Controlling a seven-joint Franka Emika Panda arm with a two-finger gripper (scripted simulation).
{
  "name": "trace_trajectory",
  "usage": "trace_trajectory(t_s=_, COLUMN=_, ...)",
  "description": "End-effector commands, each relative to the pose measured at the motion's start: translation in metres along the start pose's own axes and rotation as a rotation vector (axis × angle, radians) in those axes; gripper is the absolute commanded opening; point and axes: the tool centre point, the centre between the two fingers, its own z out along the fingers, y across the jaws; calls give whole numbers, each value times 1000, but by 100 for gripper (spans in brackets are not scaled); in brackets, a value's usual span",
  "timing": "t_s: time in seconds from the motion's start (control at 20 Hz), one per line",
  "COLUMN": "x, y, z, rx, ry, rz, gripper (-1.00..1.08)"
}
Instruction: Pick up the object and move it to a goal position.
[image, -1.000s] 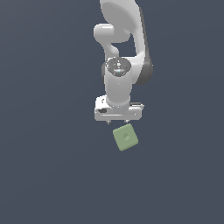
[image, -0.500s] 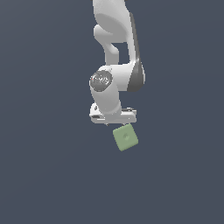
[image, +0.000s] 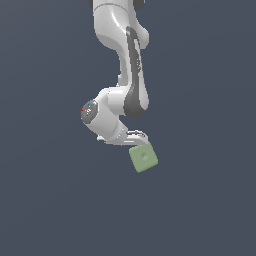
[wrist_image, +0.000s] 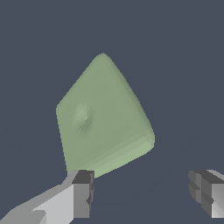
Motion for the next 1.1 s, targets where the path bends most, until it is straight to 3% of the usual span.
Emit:
trace_trajectory(t_s=0.0, x=1, y=3, z=6, rx=77, ry=-21, rz=33, gripper=68)
trace_trajectory(t_s=0.6, x=14, y=8, z=16, rx=448, ry=-68, rz=158, gripper=68)
trace_trajectory(t_s=0.85, x=20, y=9, z=14, rx=552, ry=-67, rz=186, gripper=68)
trace_trajectory(t_s=1.05, x=23, y=9, z=12, rx=604, ry=-65, rz=199, gripper=68)
